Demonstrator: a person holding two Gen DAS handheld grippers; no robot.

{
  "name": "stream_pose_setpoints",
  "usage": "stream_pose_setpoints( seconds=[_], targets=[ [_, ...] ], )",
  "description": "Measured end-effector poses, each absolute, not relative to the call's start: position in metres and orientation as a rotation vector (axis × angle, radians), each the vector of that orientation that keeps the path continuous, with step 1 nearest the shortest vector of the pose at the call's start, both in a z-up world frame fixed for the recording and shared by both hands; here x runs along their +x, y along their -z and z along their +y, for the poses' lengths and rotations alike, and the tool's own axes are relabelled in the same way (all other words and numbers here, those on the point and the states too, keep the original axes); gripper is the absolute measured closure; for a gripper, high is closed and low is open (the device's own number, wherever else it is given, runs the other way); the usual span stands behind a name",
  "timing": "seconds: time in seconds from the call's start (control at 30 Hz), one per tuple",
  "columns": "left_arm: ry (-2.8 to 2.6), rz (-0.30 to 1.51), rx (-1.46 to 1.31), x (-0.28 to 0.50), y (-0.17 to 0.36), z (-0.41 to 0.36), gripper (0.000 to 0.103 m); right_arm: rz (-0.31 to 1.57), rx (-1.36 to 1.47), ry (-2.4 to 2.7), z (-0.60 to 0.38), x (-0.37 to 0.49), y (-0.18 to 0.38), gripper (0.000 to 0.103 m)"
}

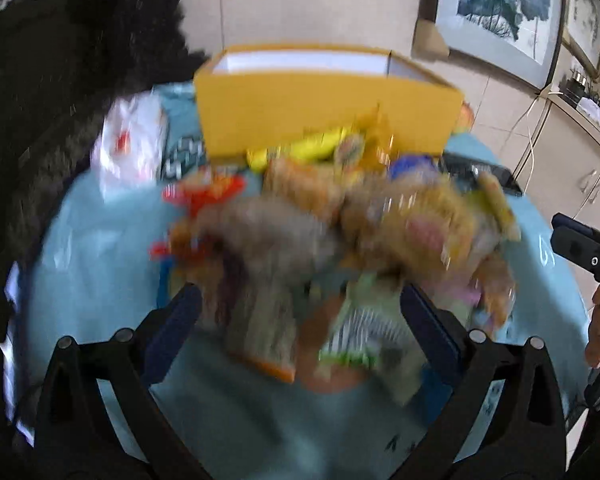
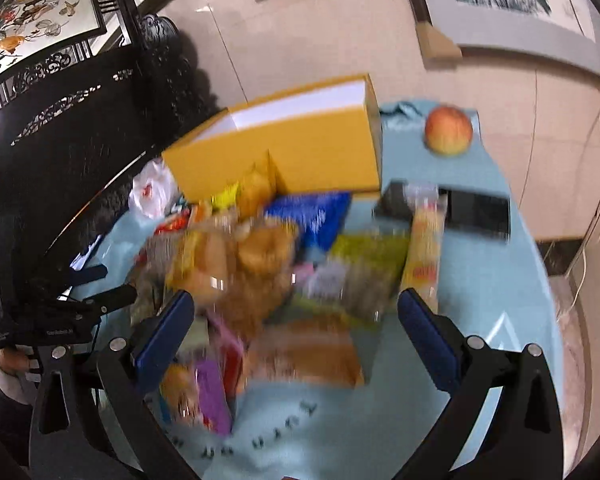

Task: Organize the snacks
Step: 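Move both tools back over the snack pile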

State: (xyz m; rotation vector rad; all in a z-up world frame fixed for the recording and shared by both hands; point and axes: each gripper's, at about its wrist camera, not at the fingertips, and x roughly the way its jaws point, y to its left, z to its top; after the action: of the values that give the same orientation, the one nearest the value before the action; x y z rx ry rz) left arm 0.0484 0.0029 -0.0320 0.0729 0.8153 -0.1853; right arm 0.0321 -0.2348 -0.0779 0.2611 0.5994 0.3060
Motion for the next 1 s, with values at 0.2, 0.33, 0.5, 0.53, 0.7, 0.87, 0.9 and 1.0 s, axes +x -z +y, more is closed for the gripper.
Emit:
stream_pose_setpoints(
  seconds=[0.2, 0.33, 0.5, 0.53, 0.7, 0.87, 0.9, 1.0],
  targets=[
    [0.167, 0.862, 0.042, 0.049, 0.052, 0.014, 0.002, 0.634, 0.255, -0.311, -0.229, 0.025, 0.098, 0.001],
    [0.143, 0.883, 0.029, 0.059, 0.060, 0.018, 0.002, 0.633, 0.274, -0.307, -0.230, 0.024, 0.102, 0.001],
    [0.111, 0.913, -0.004, 0.077, 0.071, 0.020, 0.004, 0.652, 0.298, -0.231, -0.238, 0.028, 0.110, 0.001],
    [0.112, 0.910, -0.017, 0.078, 0.072, 0.021, 0.008, 0.660, 0.303, -0.212, -0.240, 0.030, 0.112, 0.001],
    [0.145, 0.943, -0.129, 0.074, 0.070, 0.036, 0.061, 0.747, 0.237, -0.185, -0.235, 0.037, 0.124, 0.001],
    [0.199, 0.897, -0.089, 0.050, 0.061, 0.030, 0.062, 0.707, 0.123, -0.211, -0.220, 0.029, 0.119, 0.001],
    [0.220, 0.889, -0.083, 0.045, 0.058, 0.029, 0.062, 0.691, 0.096, -0.225, -0.214, 0.025, 0.116, 0.001],
    [0.243, 0.876, -0.082, 0.038, 0.054, 0.028, 0.062, 0.646, 0.018, -0.290, -0.195, 0.010, 0.105, 0.001]
  ],
)
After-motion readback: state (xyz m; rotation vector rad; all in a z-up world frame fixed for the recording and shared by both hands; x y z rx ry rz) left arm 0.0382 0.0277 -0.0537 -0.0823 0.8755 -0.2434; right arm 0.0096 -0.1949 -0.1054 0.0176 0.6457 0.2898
